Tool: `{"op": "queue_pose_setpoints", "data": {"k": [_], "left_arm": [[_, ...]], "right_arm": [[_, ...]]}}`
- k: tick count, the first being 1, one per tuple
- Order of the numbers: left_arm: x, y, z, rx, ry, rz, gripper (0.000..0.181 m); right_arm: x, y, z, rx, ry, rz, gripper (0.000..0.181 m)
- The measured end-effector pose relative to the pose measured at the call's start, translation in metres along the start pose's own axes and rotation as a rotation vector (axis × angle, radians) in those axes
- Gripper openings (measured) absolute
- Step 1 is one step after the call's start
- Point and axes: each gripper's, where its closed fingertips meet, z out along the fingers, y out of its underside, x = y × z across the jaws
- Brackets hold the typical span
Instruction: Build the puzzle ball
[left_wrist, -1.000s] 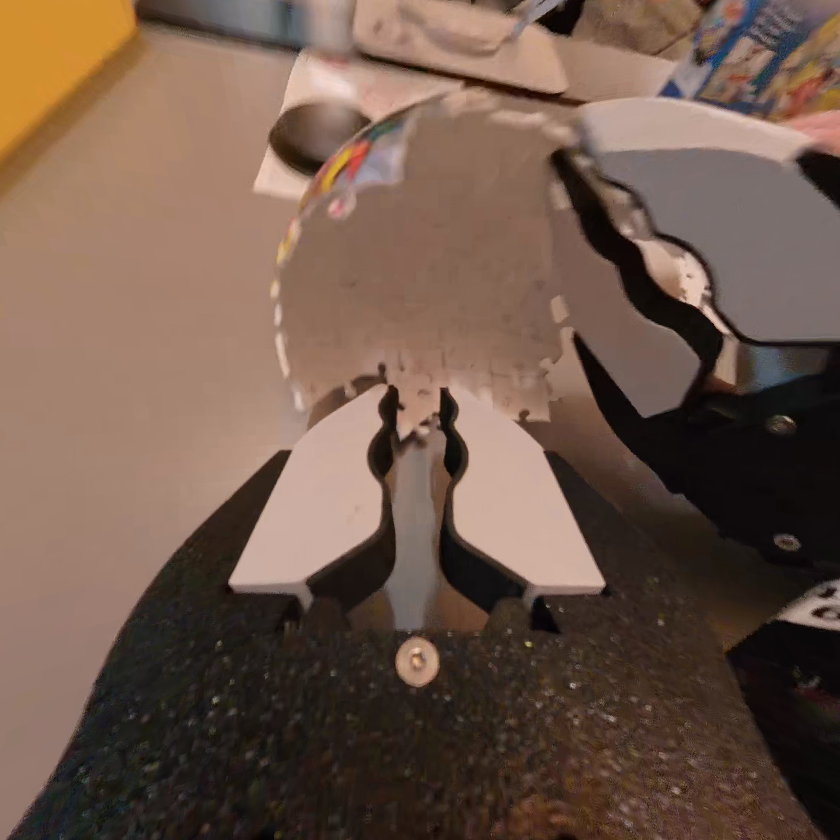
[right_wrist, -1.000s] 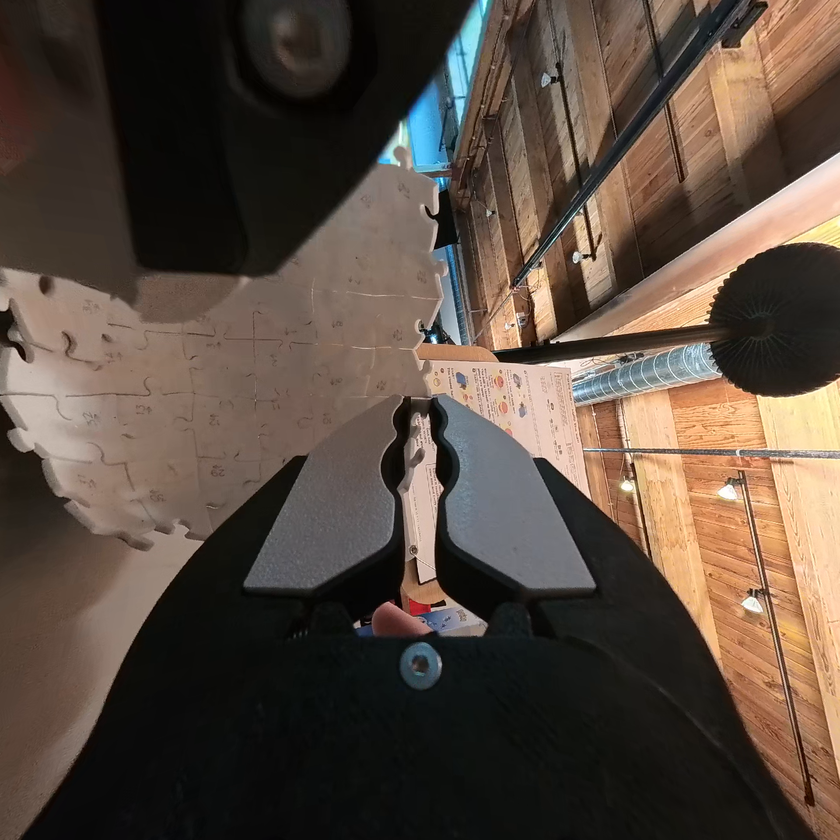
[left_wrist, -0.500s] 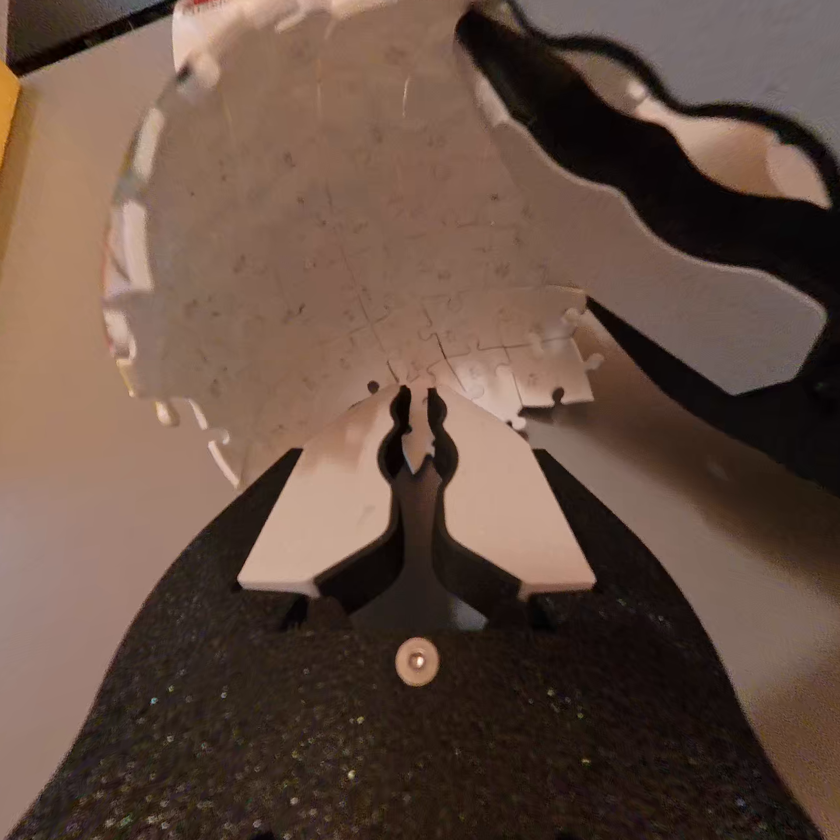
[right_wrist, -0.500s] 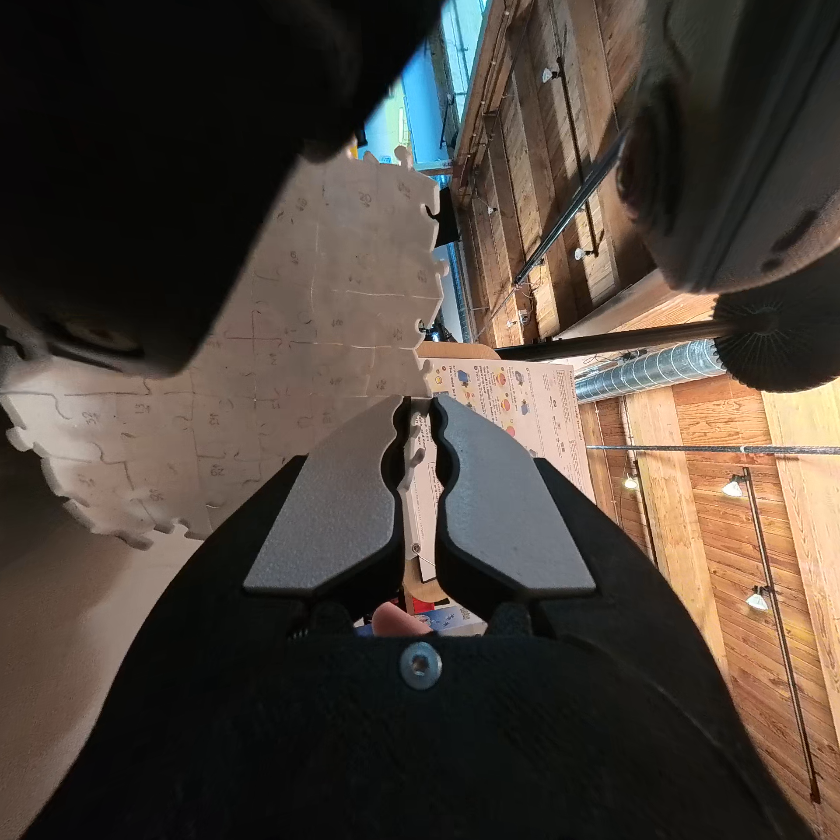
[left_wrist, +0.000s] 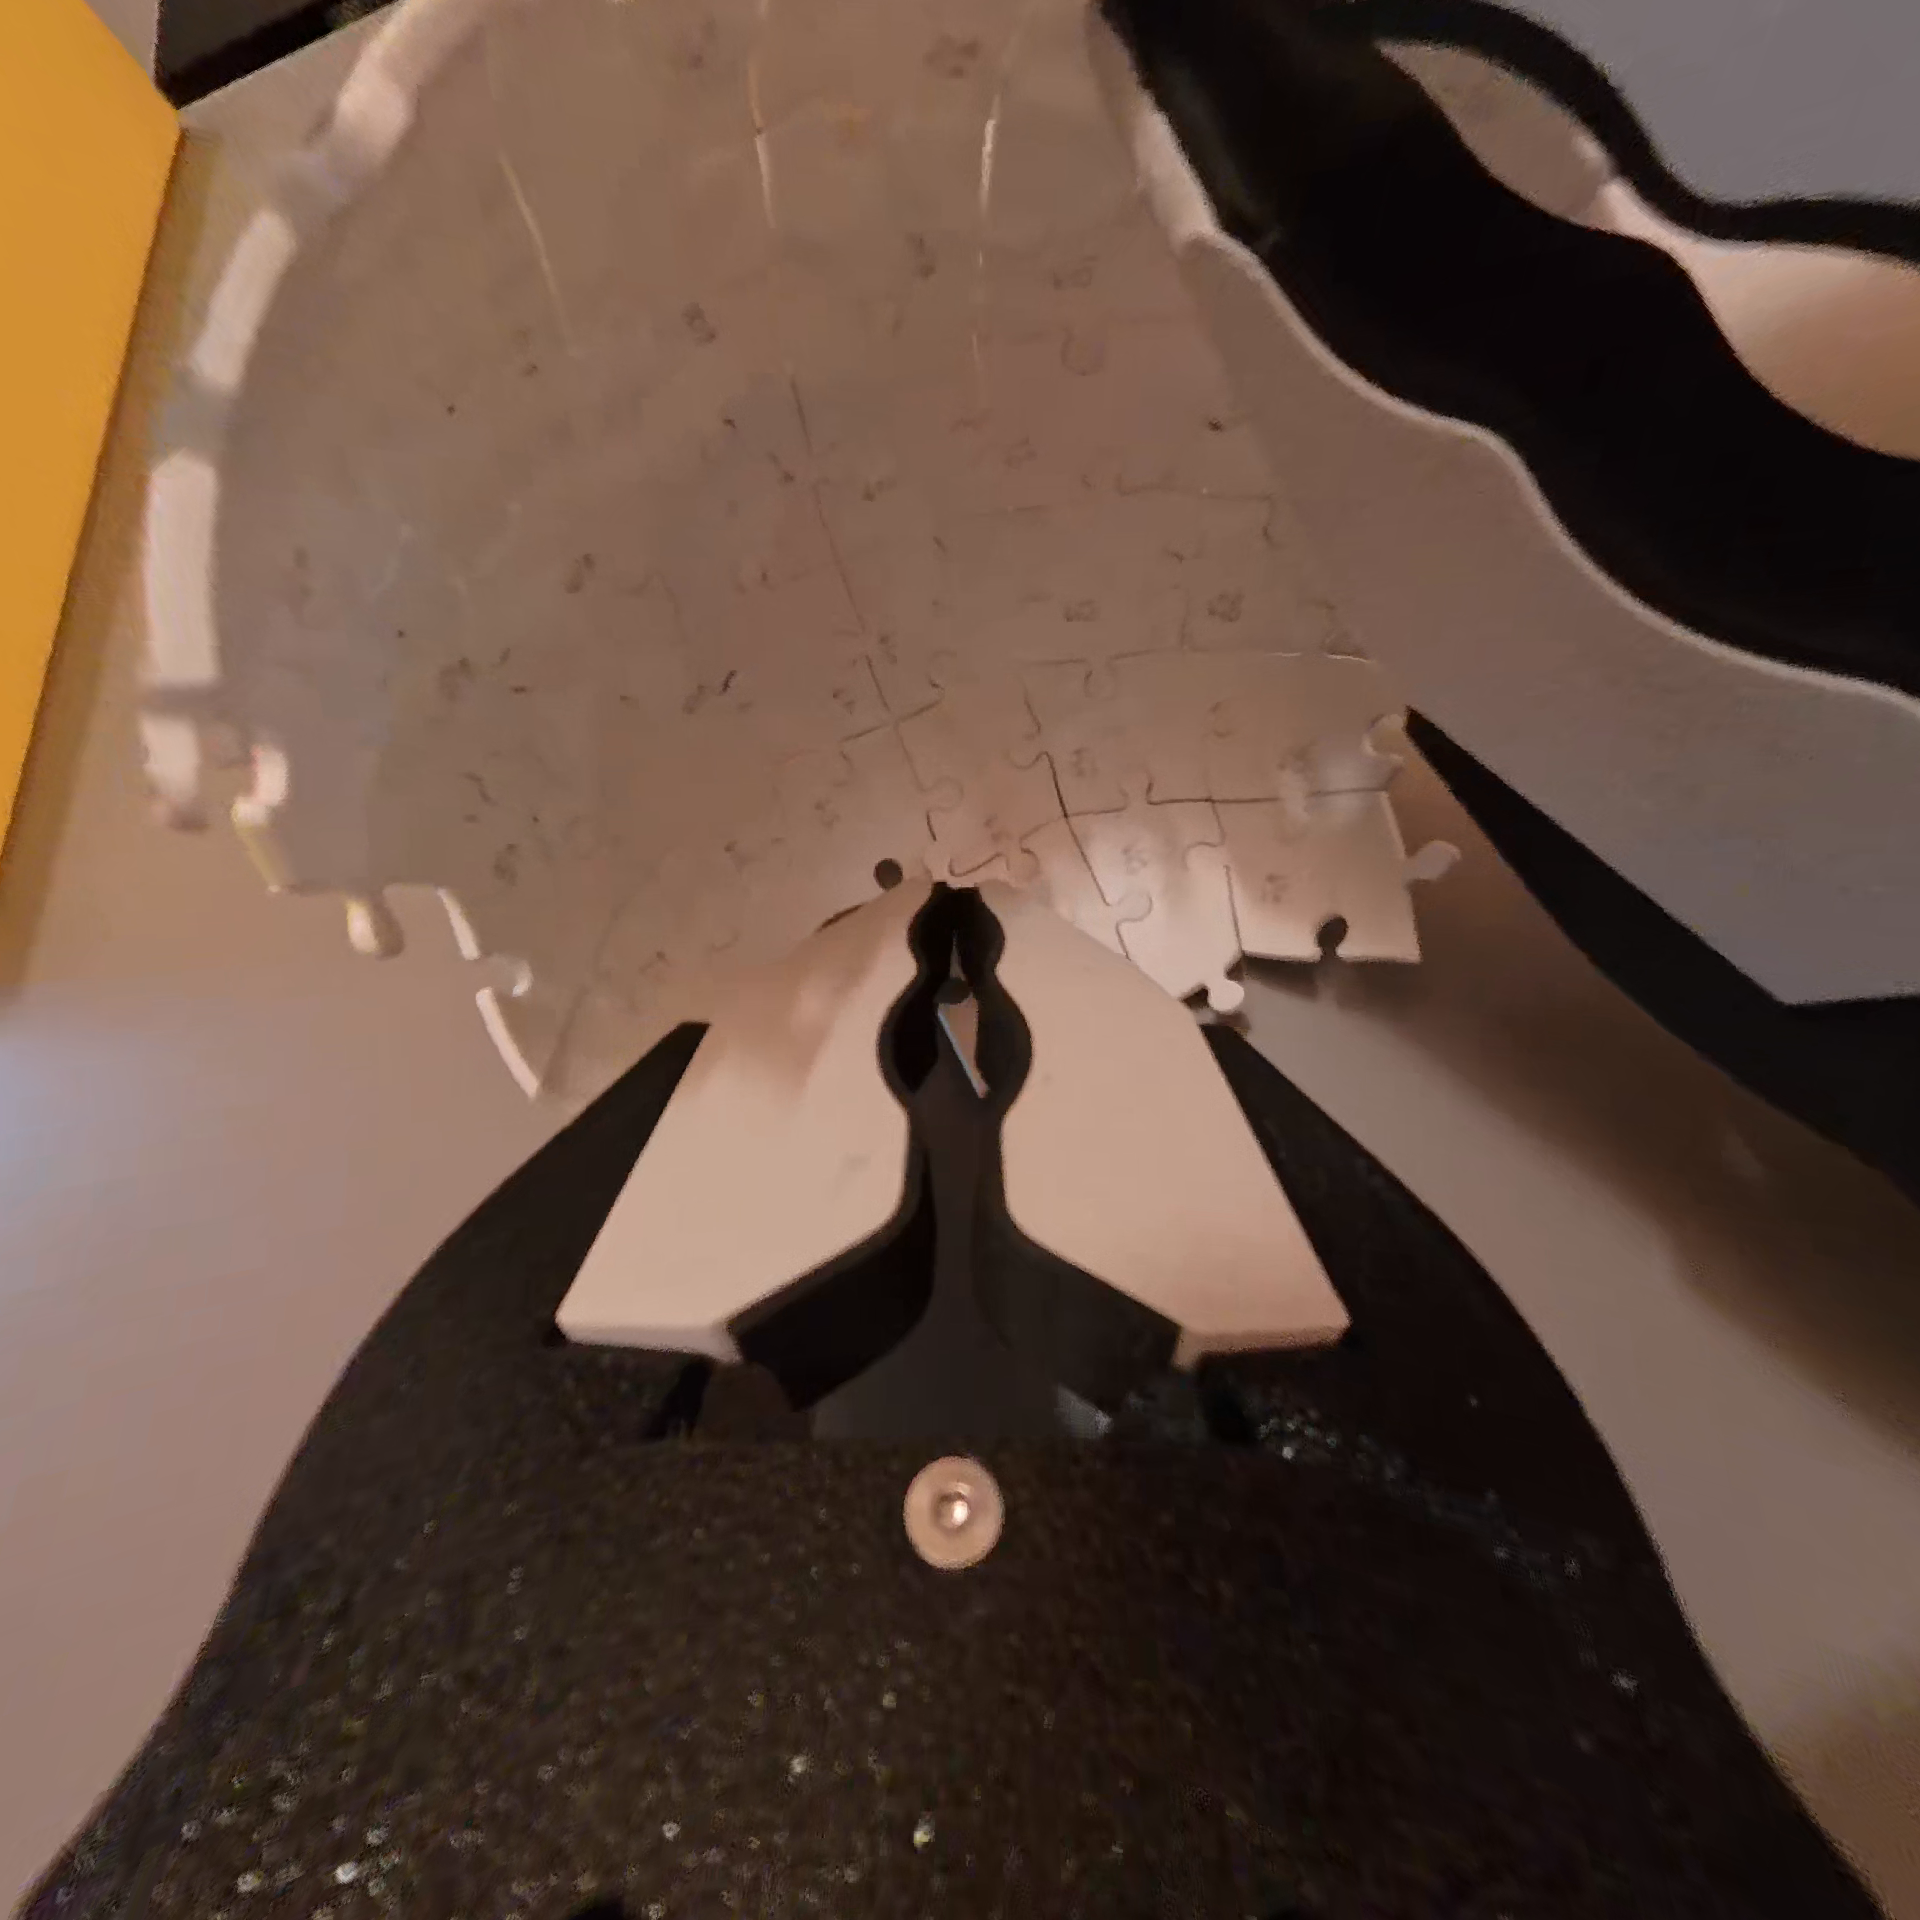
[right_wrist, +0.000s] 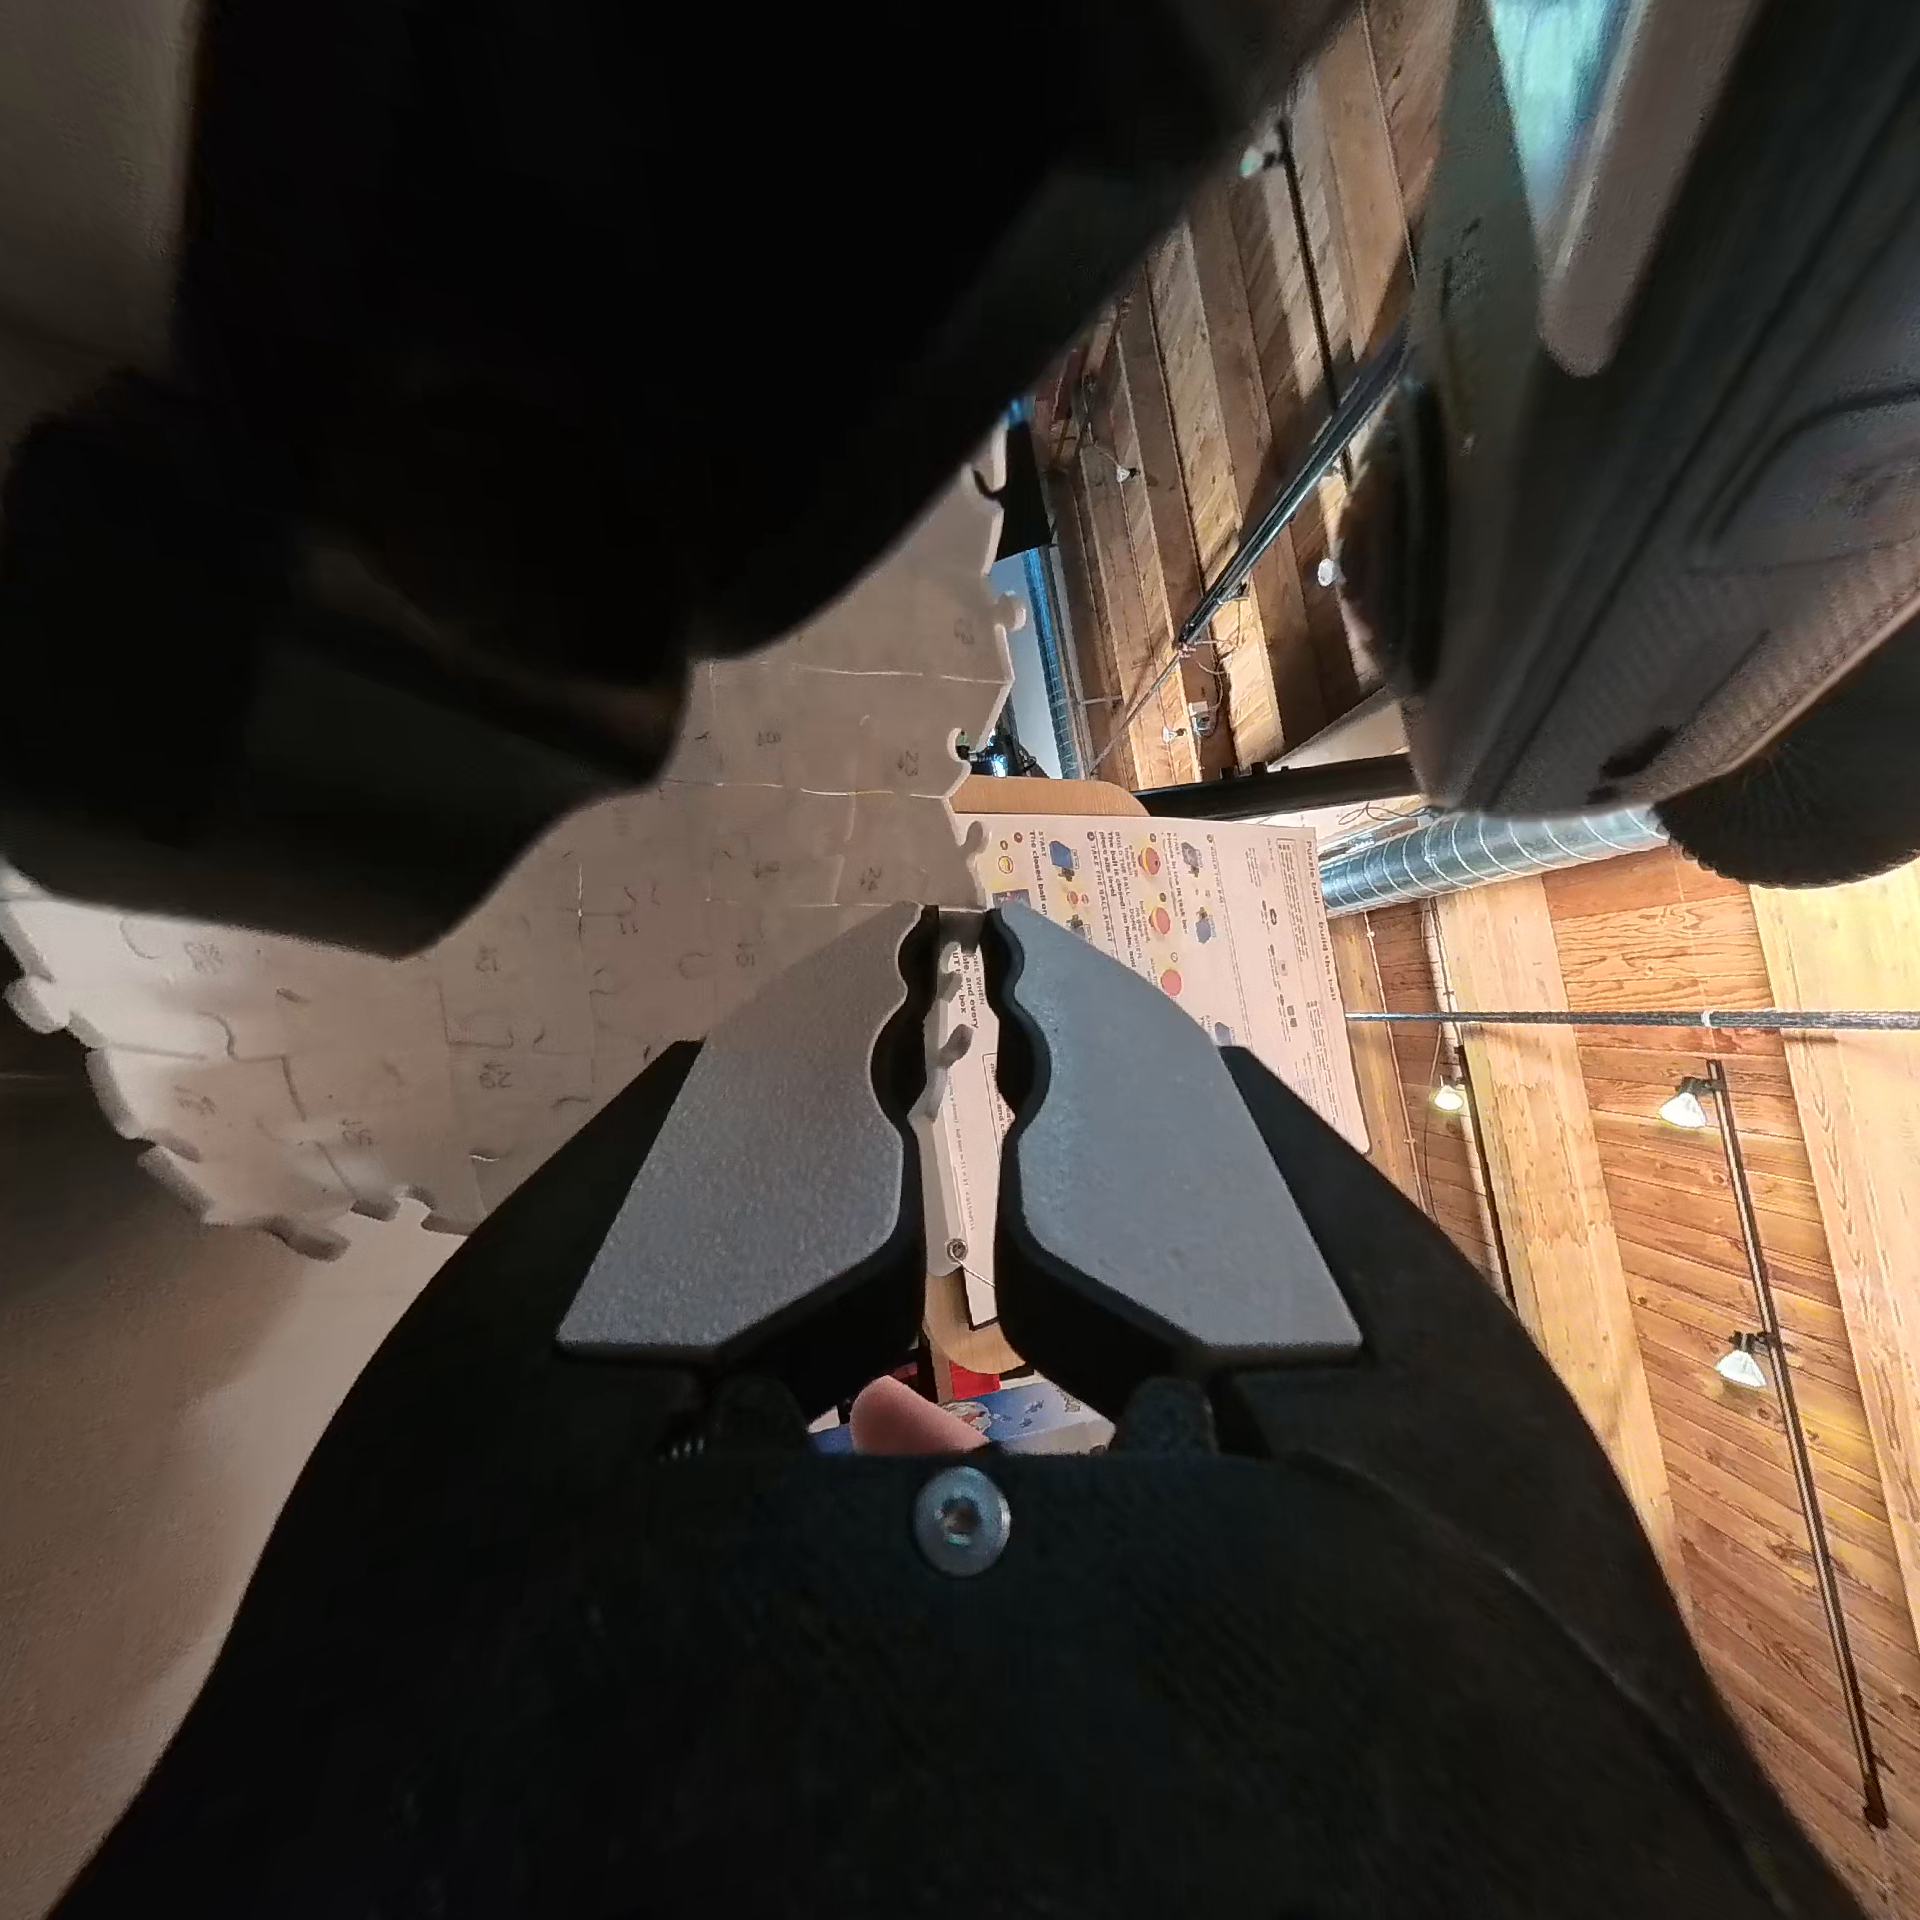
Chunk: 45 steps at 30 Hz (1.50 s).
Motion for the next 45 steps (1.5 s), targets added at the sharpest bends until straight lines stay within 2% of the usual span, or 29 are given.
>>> {"op": "queue_pose_setpoints", "data": {"k": [4, 13, 17, 26, 34, 38, 45], "left_arm": [[-0.005, 0.000, 0.000, -0.002, -0.043, -0.054, 0.000], [-0.010, 0.005, -0.003, -0.021, -0.046, -0.140, 0.001], [-0.010, 0.005, -0.001, -0.015, -0.025, -0.209, 0.001], [-0.010, -0.001, -0.009, 0.028, 0.013, -0.228, 0.006], [-0.011, -0.007, -0.015, 0.080, -0.007, -0.055, 0.000], [-0.007, -0.001, -0.006, 0.029, -0.029, 0.038, 0.000], [-0.005, 0.002, 0.002, -0.016, -0.025, 0.059, 0.000]], "right_arm": [[0.000, -0.001, 0.000, 0.001, 0.001, 0.000, 0.008], [0.000, -0.001, -0.001, 0.001, 0.000, -0.001, 0.008], [0.000, -0.002, -0.001, 0.002, 0.001, -0.001, 0.008], [-0.001, -0.002, -0.001, 0.004, -0.003, -0.003, 0.008], [-0.001, -0.001, -0.001, 0.000, -0.004, -0.001, 0.009], [-0.001, -0.001, -0.001, 0.001, -0.004, -0.003, 0.009], [-0.001, 0.000, -0.001, 0.000, -0.004, 0.002, 0.009]]}}
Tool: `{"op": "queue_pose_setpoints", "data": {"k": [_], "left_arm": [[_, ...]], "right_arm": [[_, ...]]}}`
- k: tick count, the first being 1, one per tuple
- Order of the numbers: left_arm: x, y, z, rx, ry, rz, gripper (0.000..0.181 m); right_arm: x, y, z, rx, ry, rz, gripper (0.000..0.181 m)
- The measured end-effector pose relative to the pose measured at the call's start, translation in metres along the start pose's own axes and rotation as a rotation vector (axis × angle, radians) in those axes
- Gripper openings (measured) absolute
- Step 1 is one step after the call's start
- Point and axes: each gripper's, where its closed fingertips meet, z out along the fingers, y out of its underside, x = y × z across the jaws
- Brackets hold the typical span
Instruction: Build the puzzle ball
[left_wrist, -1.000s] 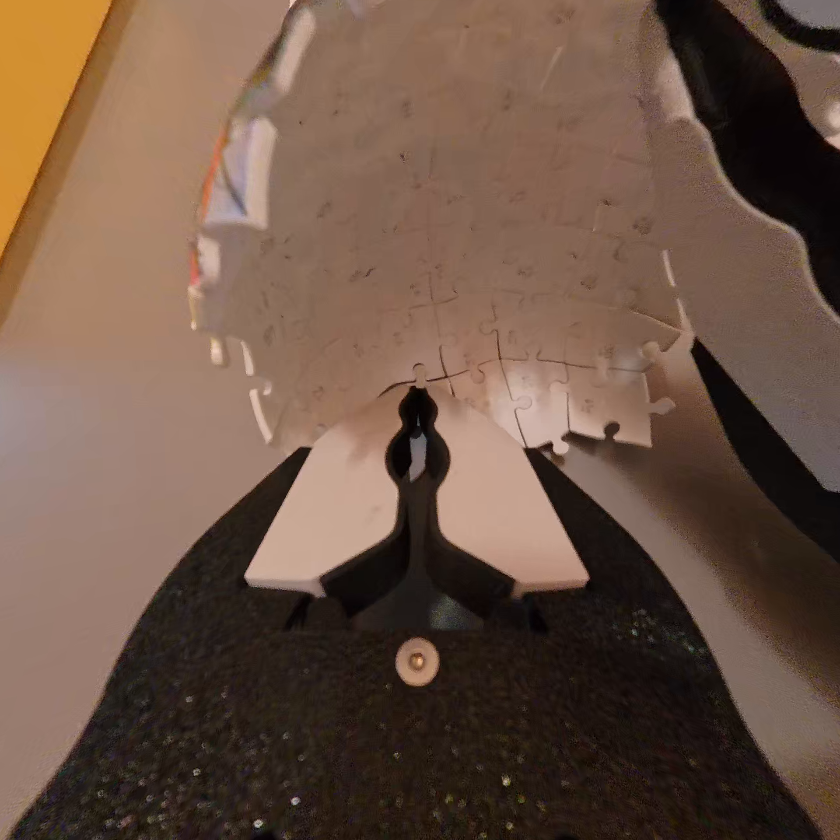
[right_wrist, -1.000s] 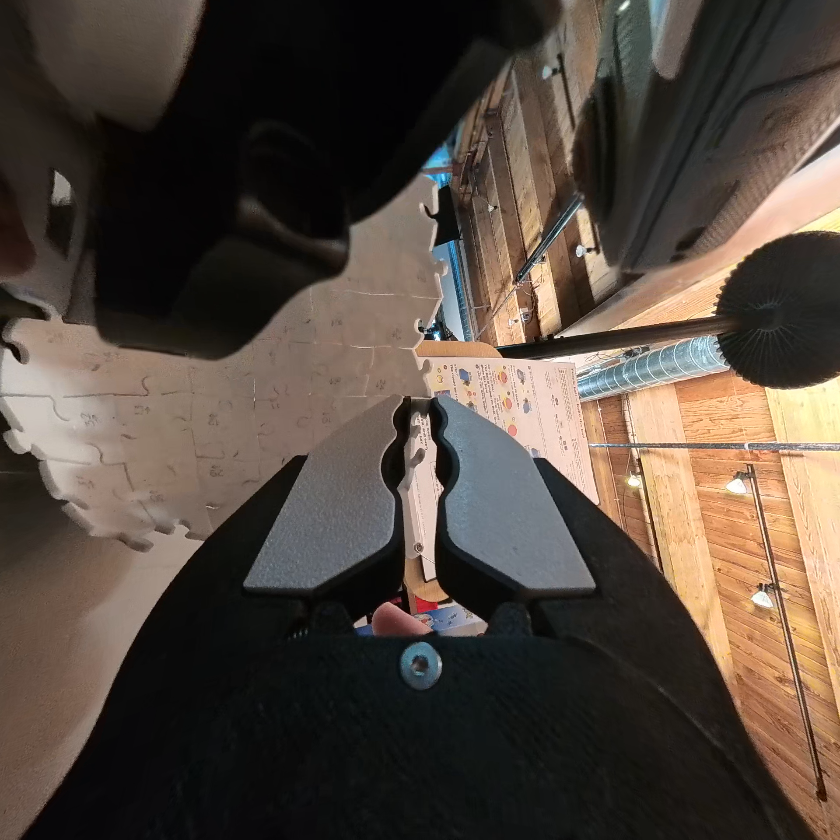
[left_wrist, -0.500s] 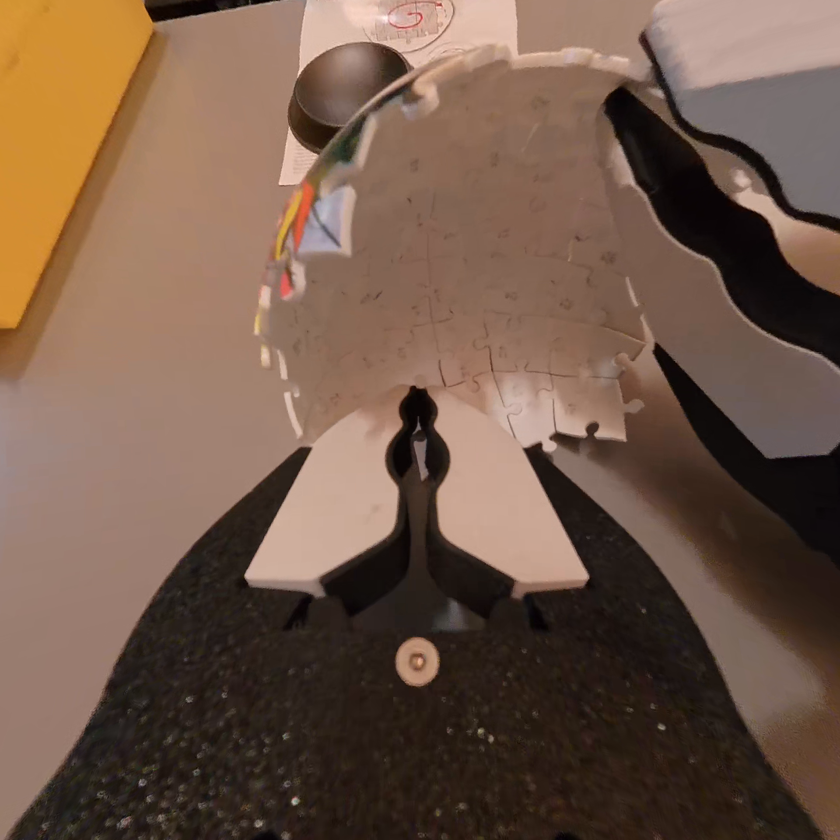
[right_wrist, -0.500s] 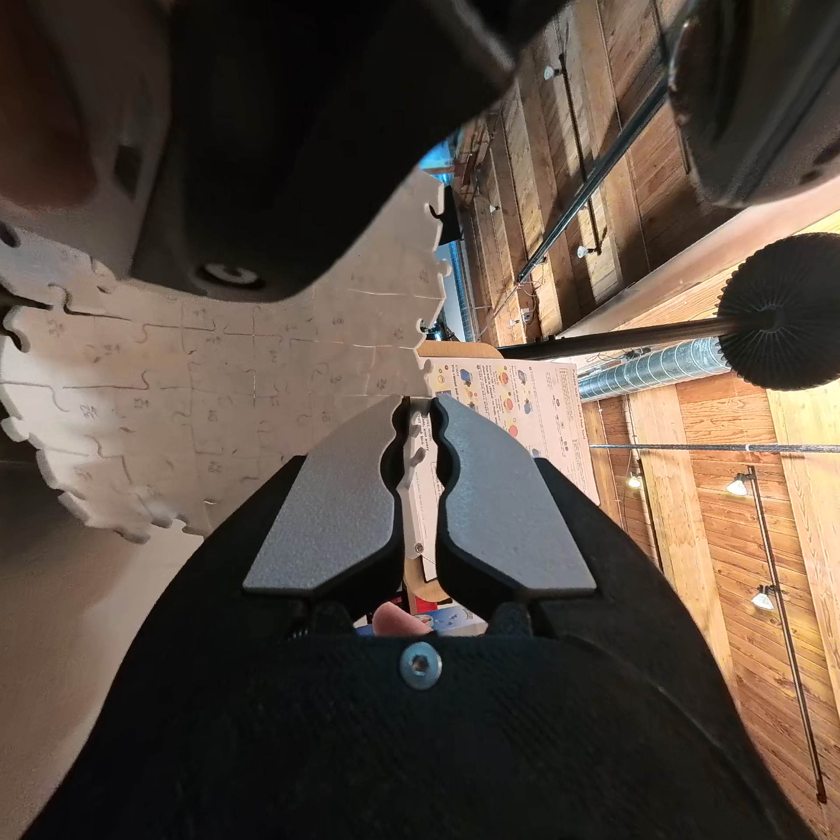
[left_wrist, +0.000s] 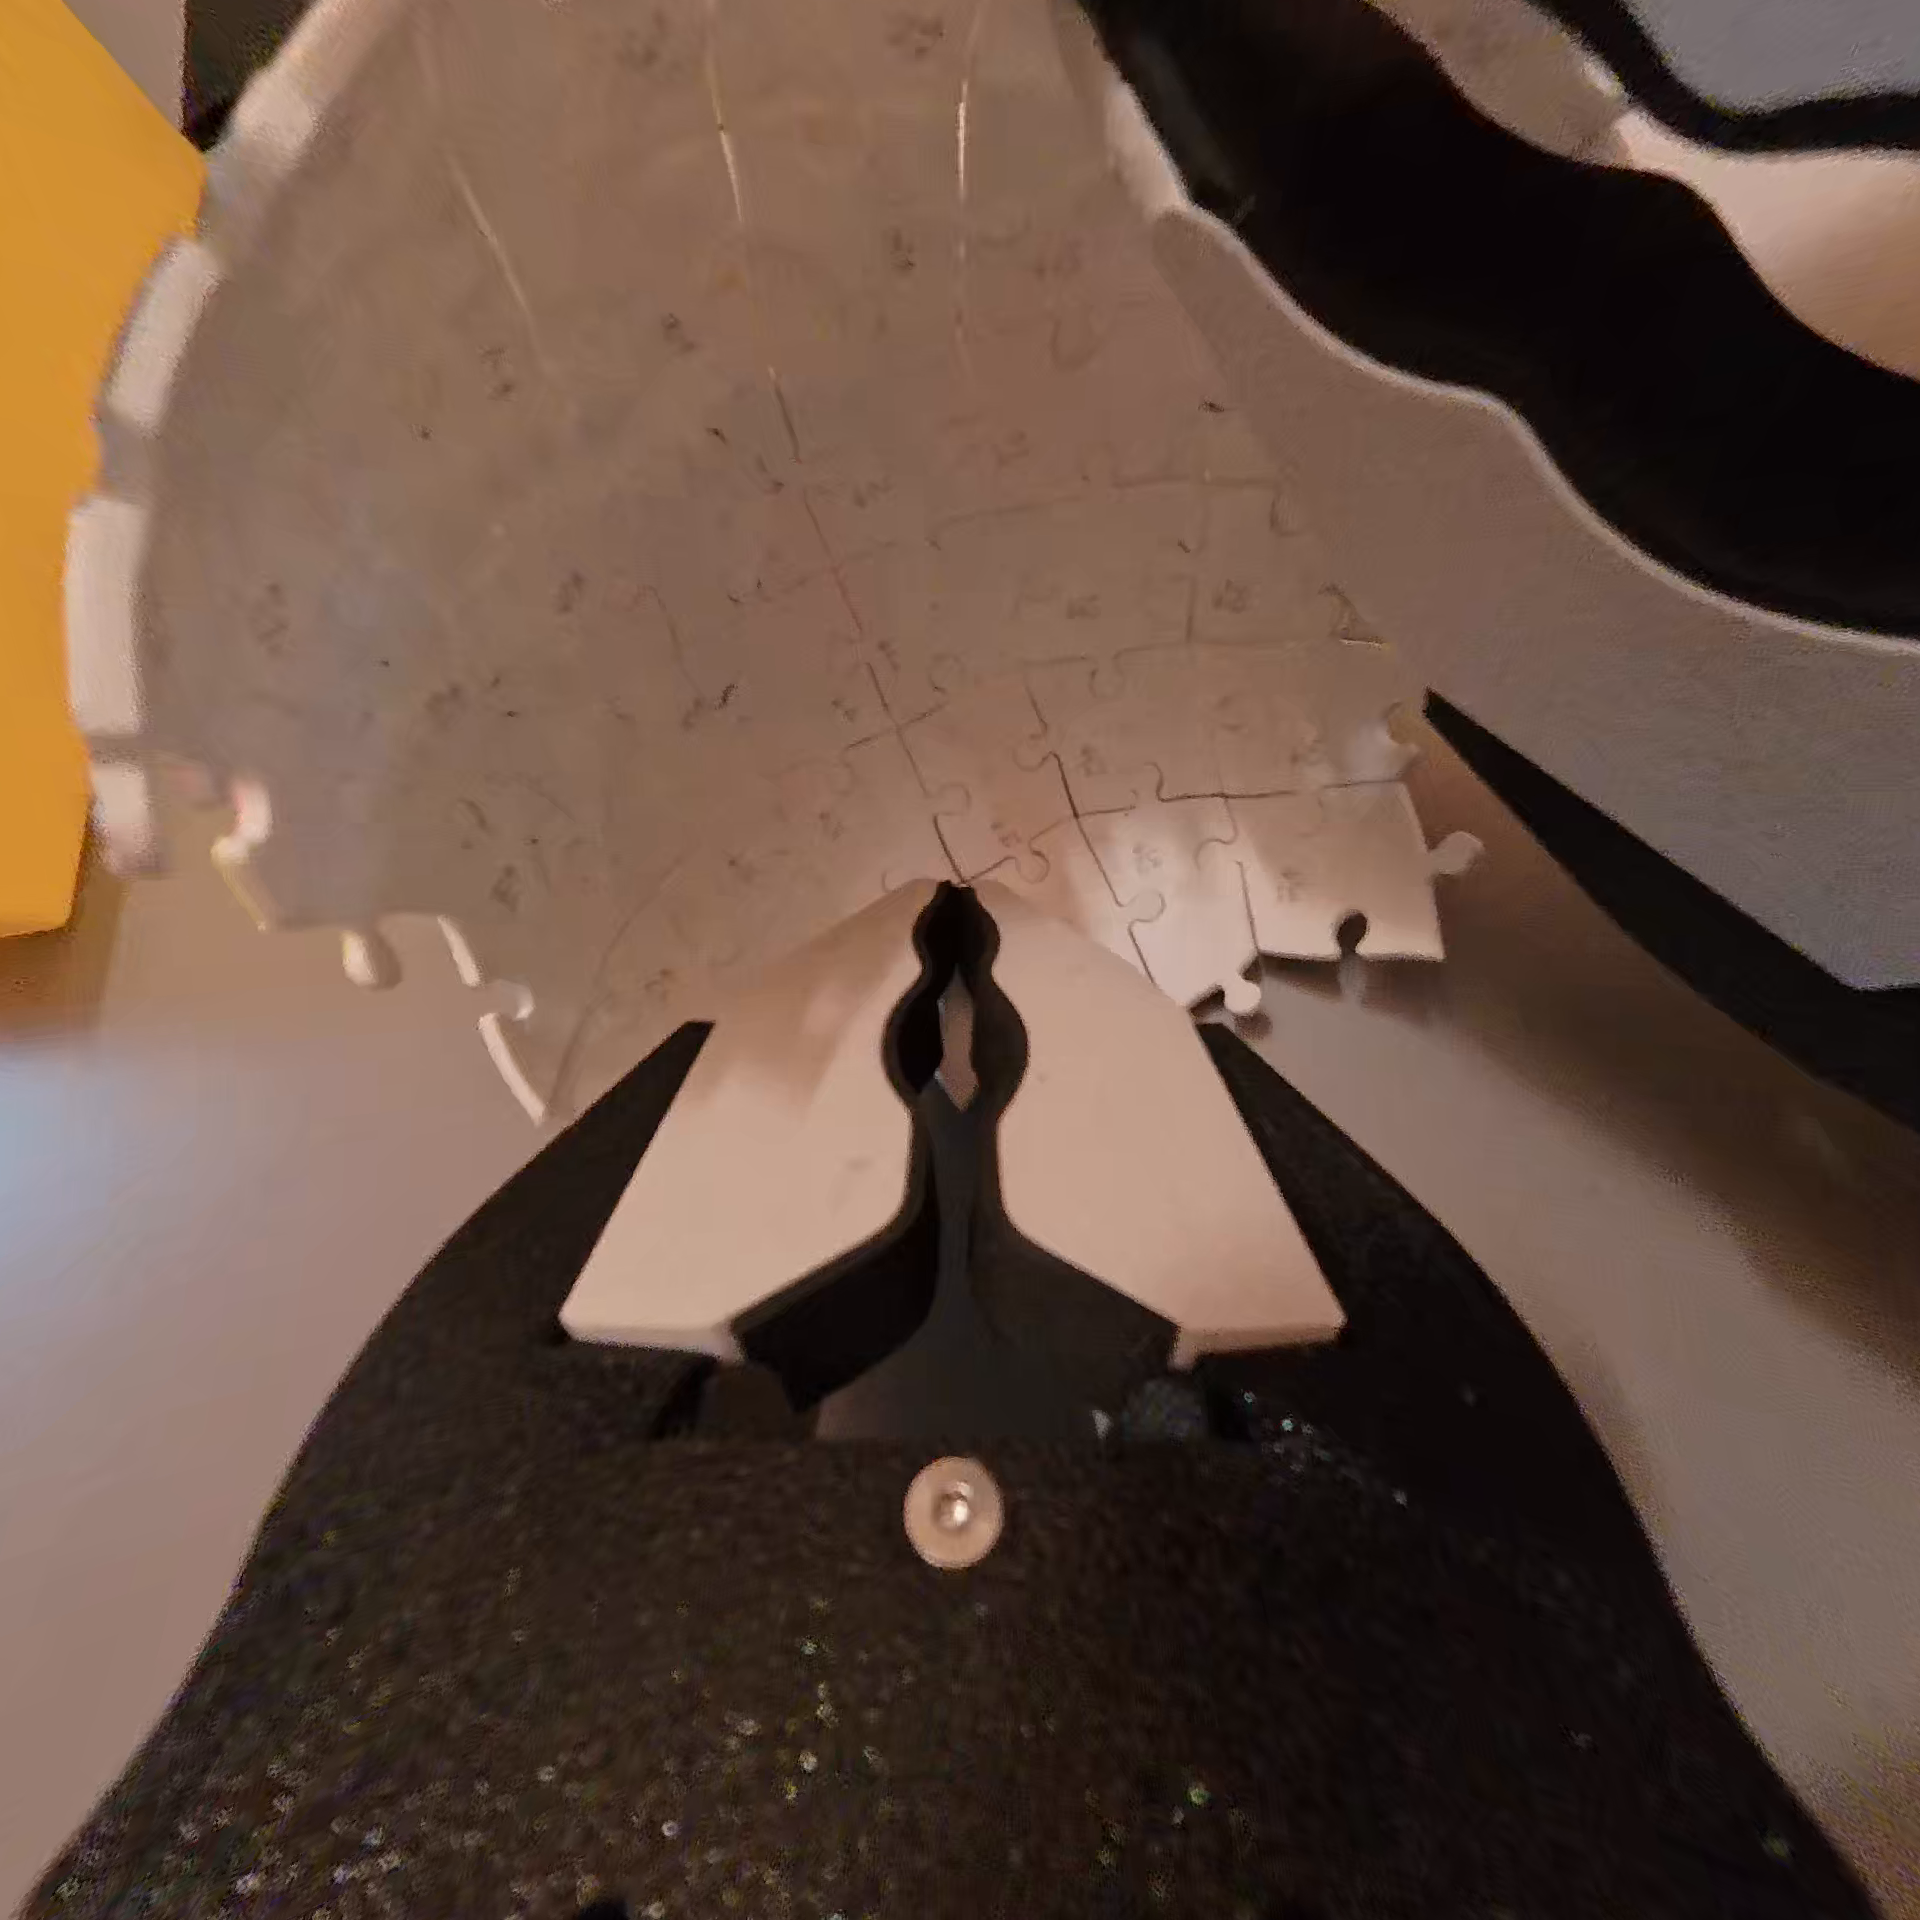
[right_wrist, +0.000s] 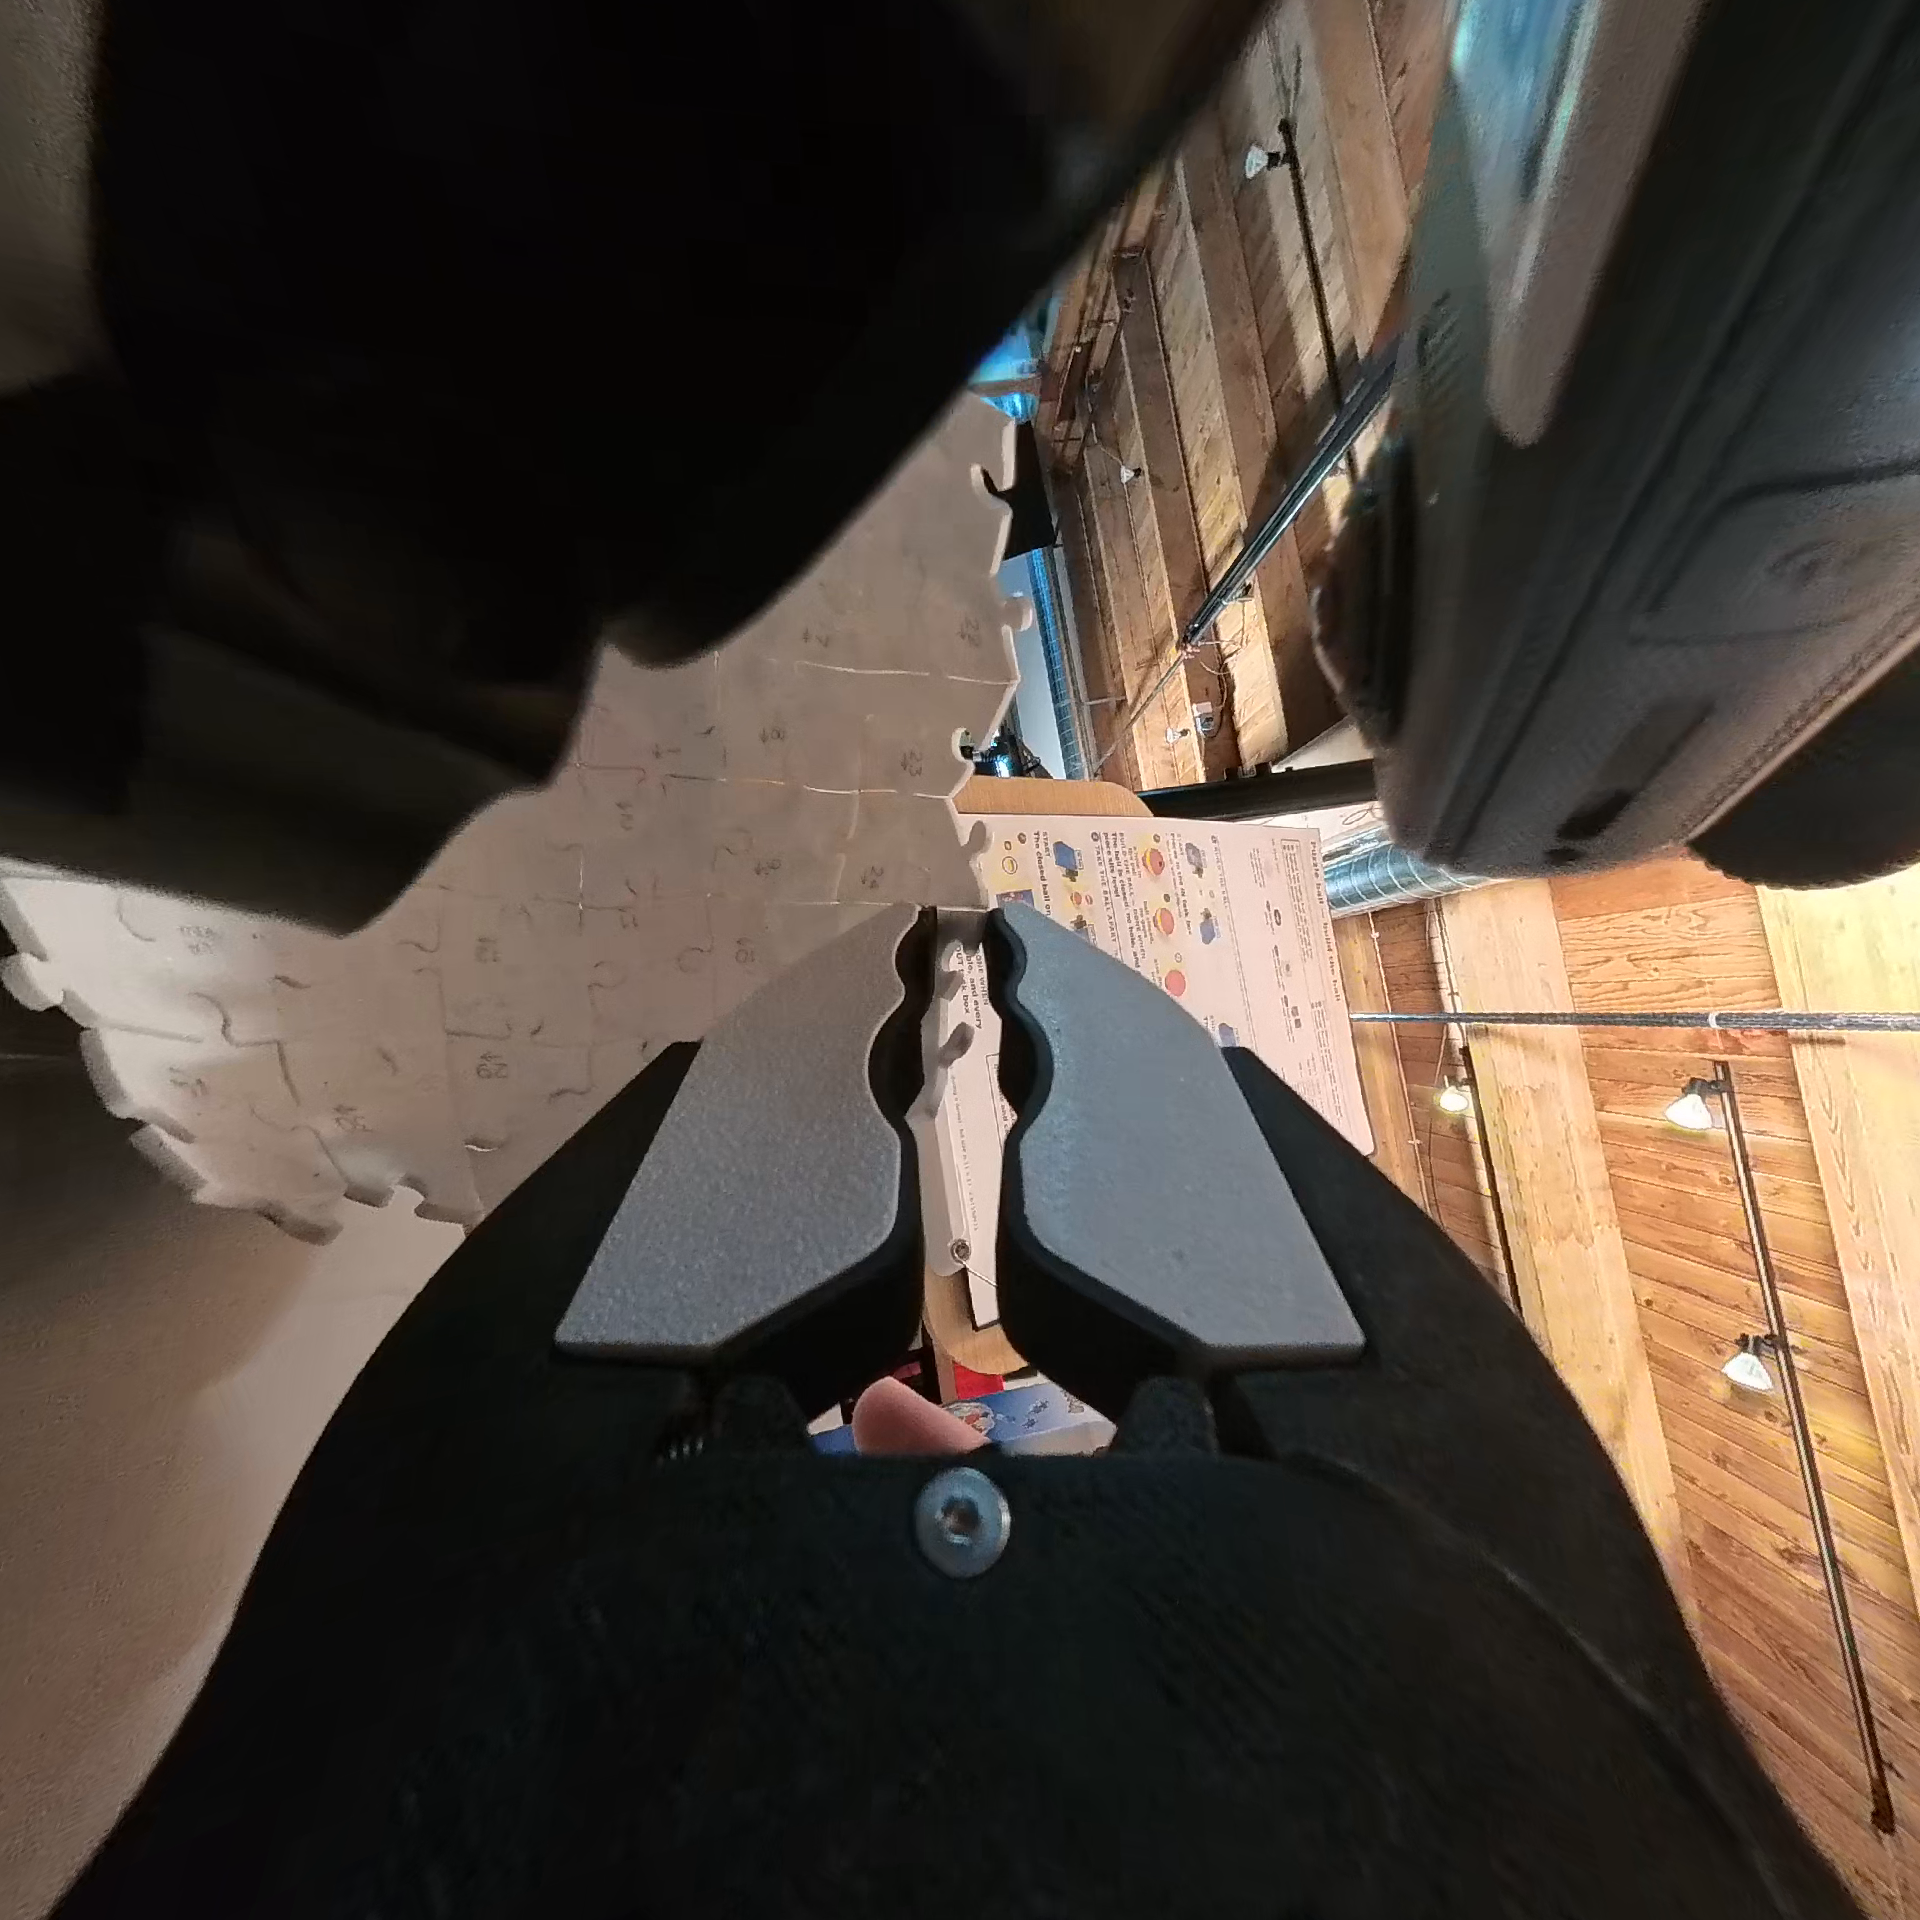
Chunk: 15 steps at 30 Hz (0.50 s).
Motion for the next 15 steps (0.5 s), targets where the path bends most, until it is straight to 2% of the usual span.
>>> {"op": "queue_pose_setpoints", "data": {"k": [9, 12, 15], "left_arm": [[0.002, -0.001, 0.002, -0.029, 0.024, -0.013, 0.000], [-0.004, -0.001, 0.001, 0.012, 0.009, -0.033, 0.000], [-0.007, -0.010, -0.010, 0.111, 0.023, -0.066, 0.000]], "right_arm": [[0.001, -0.001, 0.000, 0.007, 0.003, 0.009, 0.006], [-0.002, 0.002, 0.002, -0.004, -0.011, 0.018, 0.007], [-0.003, 0.004, 0.003, -0.011, -0.017, 0.018, 0.007]]}}
